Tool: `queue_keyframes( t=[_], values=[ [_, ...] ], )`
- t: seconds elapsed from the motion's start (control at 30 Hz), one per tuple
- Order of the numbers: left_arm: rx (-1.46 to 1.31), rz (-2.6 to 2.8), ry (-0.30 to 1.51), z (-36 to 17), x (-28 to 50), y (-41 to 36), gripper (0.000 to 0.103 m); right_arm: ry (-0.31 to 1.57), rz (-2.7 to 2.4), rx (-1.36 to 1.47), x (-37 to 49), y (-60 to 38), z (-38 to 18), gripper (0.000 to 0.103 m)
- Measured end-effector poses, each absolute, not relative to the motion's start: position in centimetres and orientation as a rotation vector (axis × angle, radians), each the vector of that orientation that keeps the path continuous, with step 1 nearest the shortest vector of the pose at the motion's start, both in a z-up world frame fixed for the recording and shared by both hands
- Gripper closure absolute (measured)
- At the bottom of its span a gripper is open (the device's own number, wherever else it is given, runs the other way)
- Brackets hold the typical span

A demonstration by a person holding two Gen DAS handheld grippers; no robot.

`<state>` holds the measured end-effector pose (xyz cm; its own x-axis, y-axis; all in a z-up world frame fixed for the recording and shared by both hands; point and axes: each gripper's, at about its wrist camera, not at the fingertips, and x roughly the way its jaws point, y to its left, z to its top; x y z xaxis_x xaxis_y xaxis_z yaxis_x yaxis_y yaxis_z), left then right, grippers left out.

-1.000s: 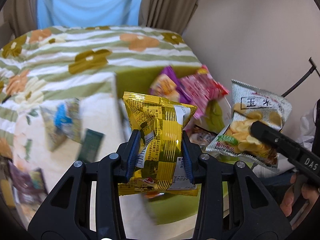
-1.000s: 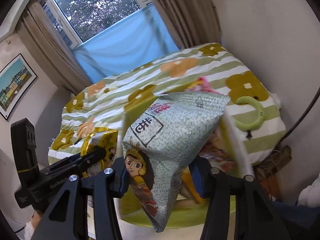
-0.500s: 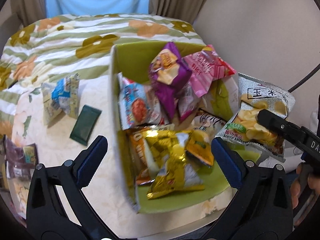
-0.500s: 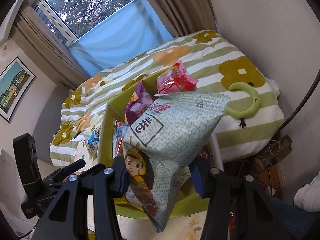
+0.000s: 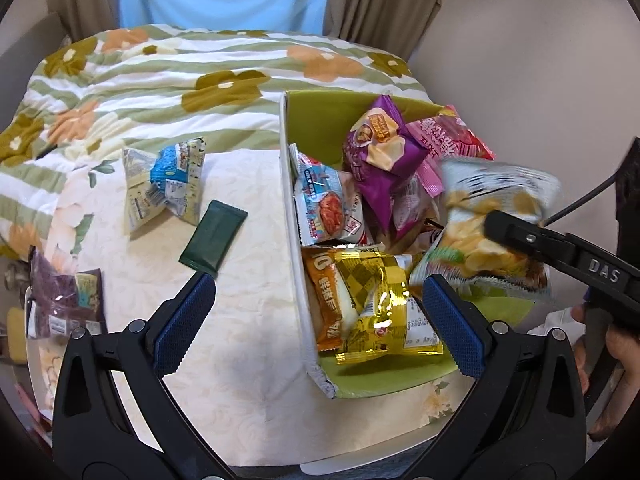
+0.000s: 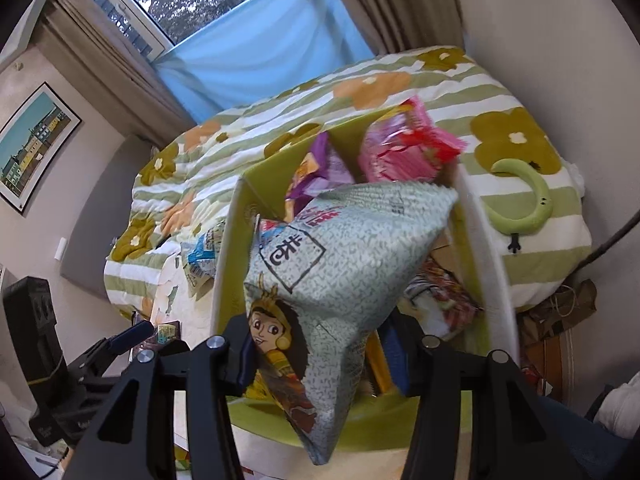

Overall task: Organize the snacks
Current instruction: 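Carry both bags over the green box and open both tools to drop them, then move both tools back toward the last items on the tray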

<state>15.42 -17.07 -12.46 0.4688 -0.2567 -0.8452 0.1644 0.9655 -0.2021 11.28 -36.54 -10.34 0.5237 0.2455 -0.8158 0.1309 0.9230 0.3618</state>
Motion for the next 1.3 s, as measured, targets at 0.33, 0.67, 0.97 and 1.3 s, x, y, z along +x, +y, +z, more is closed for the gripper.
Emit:
queue_keyframes(
  t=[0.33, 0.67, 0.97, 1.3],
  values=[
    [-0.072, -0.25, 1.052, -12.4, 14.7, -16.7, 0.001, 0.969, 0.008, 0.3, 9.4, -36.4, -10.3, 0.0],
    [-0.046, -0.248, 1.003, -10.4, 13.8, -17.6, 0.001, 0.967, 0.04, 0.214, 7.7, -35.5, -7.8, 0.0],
    [-0.06, -0.111, 0.898, -6.7, 11.0, -13.8, 0.001, 0.893, 0.159, 0.167, 8.0, -31.9, -5.1, 0.0],
    [-0.172, 0.107, 0.872, -6.5, 7.2, -1.6, 0.001, 0.907, 0.405, 0.088, 10.0, -20.6, -5.8, 0.0]
  ],
)
